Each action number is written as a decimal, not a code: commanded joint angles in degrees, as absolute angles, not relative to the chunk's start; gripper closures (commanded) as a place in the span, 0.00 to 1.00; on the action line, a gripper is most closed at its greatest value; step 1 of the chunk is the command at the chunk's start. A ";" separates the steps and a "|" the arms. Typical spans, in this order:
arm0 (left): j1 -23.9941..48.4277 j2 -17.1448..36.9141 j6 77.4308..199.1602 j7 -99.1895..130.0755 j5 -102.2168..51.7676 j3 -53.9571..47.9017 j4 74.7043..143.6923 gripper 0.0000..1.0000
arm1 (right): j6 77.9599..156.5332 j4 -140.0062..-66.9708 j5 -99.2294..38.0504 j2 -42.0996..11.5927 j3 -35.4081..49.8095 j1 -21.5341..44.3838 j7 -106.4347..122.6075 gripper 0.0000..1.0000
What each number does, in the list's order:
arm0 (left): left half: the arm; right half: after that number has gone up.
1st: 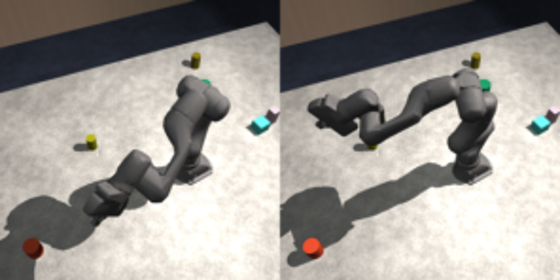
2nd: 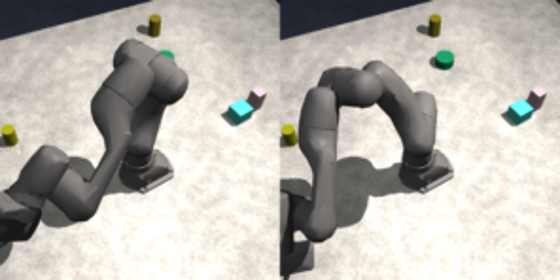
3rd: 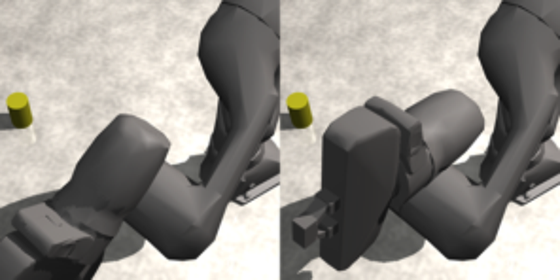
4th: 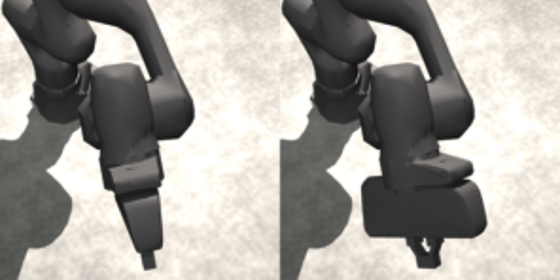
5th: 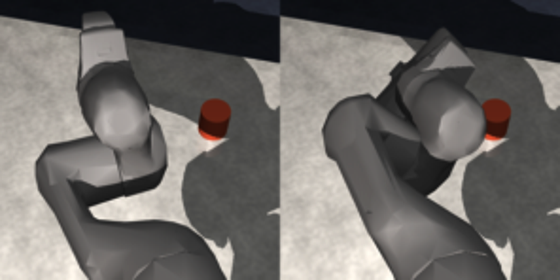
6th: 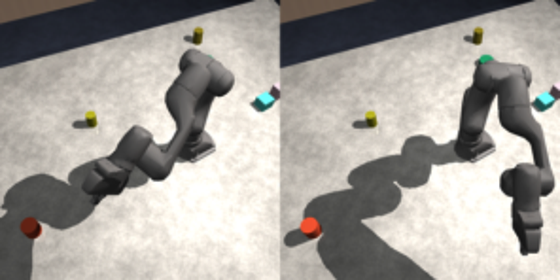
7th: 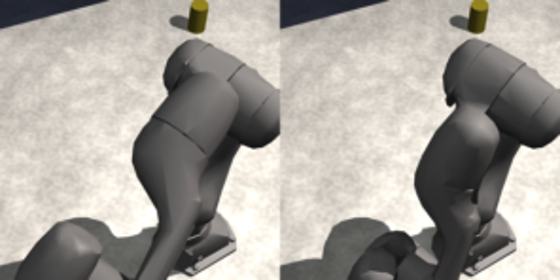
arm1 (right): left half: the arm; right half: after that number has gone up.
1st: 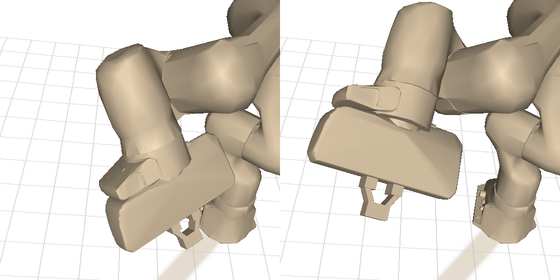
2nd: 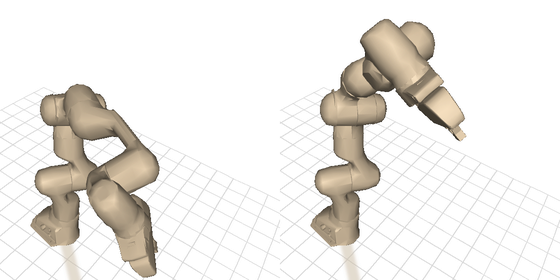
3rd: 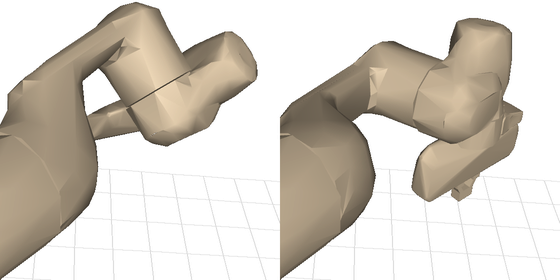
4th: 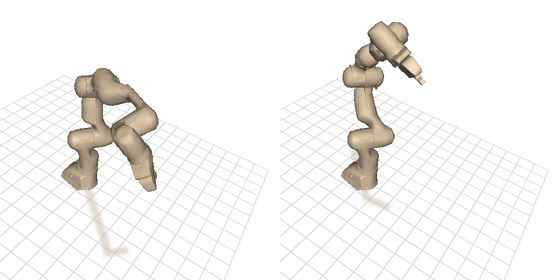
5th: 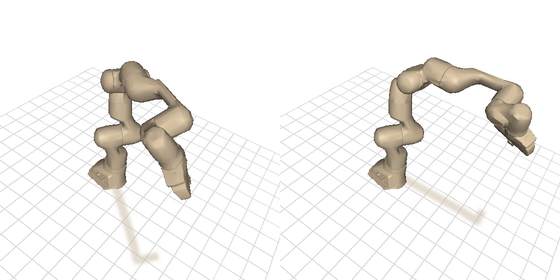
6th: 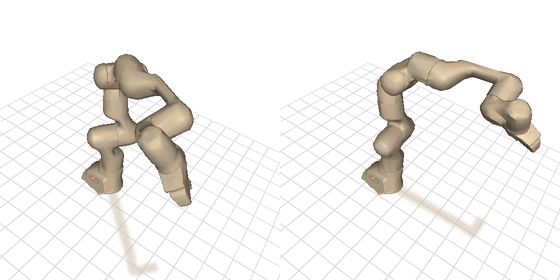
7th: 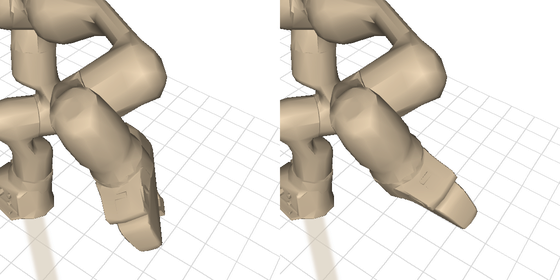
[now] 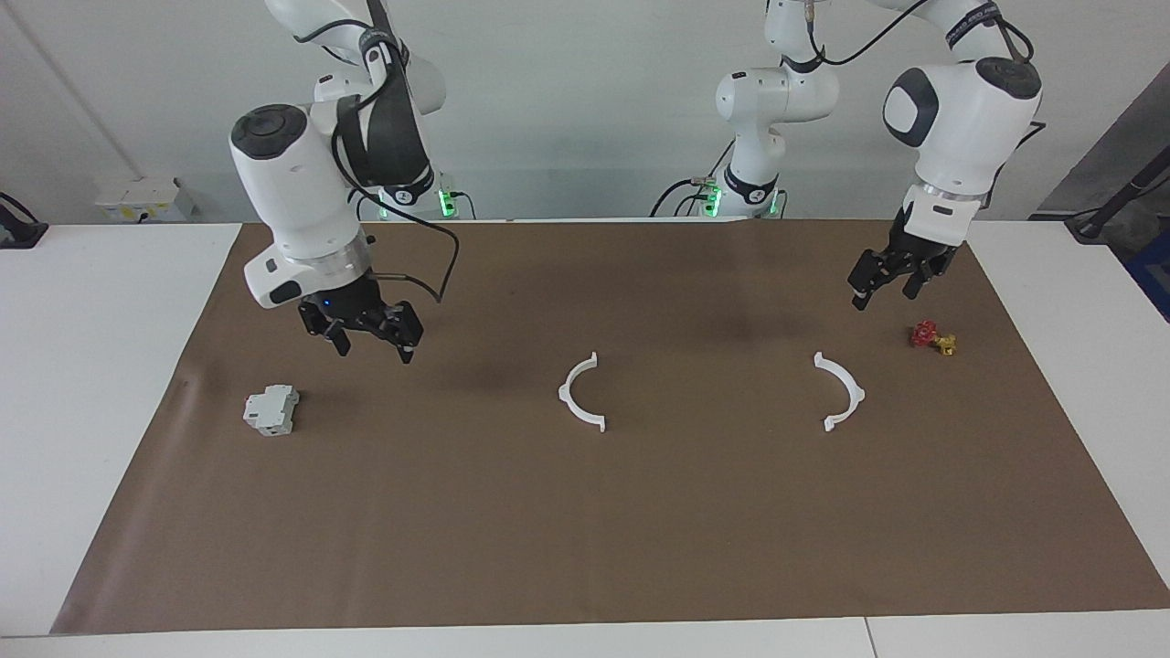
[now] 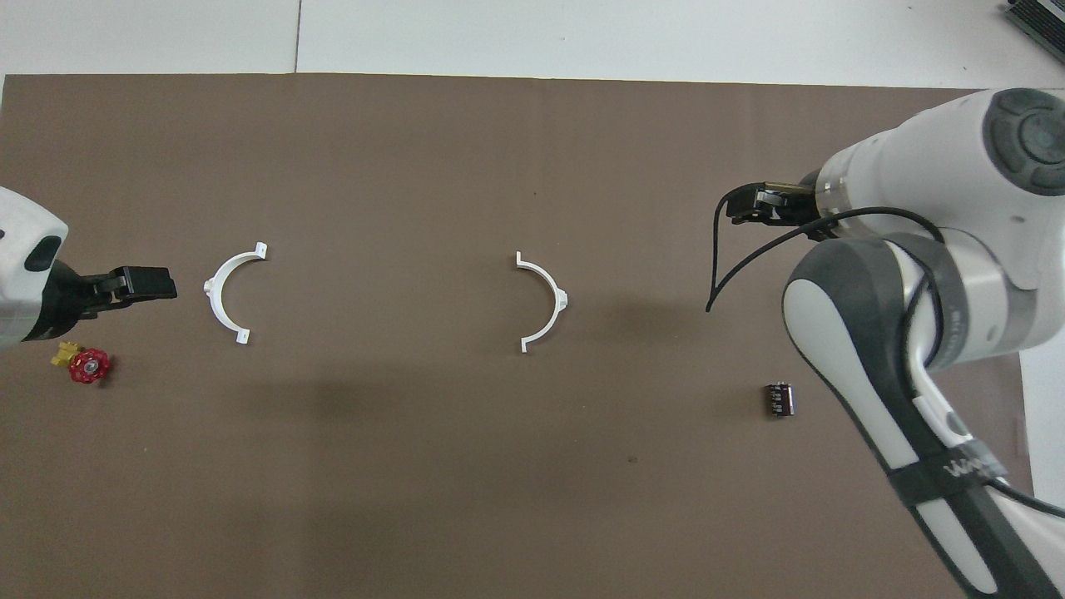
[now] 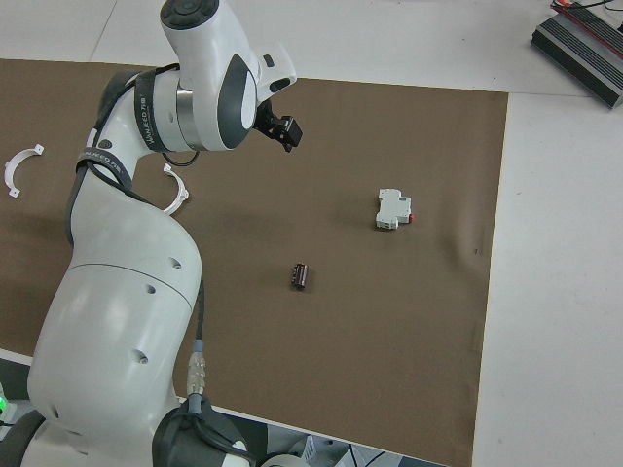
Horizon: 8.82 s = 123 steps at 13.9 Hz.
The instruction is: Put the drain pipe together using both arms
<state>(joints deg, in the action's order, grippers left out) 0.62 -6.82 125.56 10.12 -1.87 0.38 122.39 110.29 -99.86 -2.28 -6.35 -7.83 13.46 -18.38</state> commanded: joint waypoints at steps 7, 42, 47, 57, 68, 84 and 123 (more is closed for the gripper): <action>-1.41 0.79 138.06 11.34 -2.37 0.09 129.01 0.00 | 98.97 -101.42 -1.85 -1.23 -6.94 1.07 -5.11 0.00; 5.08 8.52 131.67 24.56 -2.20 0.09 117.61 1.00 | 88.59 -92.02 2.38 1.14 -6.24 0.35 5.54 0.00; 15.36 8.79 131.48 42.86 1.93 0.09 115.67 1.00 | 86.14 -90.88 -0.34 0.79 -6.42 0.09 2.30 0.00; 29.25 13.78 131.57 58.96 2.19 0.09 110.41 1.00 | 86.66 -91.76 0.88 1.14 -6.24 0.88 1.67 0.00; 35.68 21.09 131.93 64.59 6.50 0.09 108.02 1.00 | 86.84 -91.85 0.88 1.23 -6.24 0.79 1.67 0.00; 36.47 21.01 135.09 67.68 6.59 -0.09 108.63 1.00 | 86.84 -91.85 0.88 1.23 -6.33 0.79 1.67 0.00; 22.44 7.39 115.94 43.02 11.34 -0.17 108.98 0.00 | 87.45 -92.02 0.70 1.23 -6.24 0.88 1.58 0.00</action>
<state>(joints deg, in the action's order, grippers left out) 26.10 9.70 117.79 48.65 10.63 0.42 107.73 86.61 -90.14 1.13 -0.35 -6.53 1.04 2.67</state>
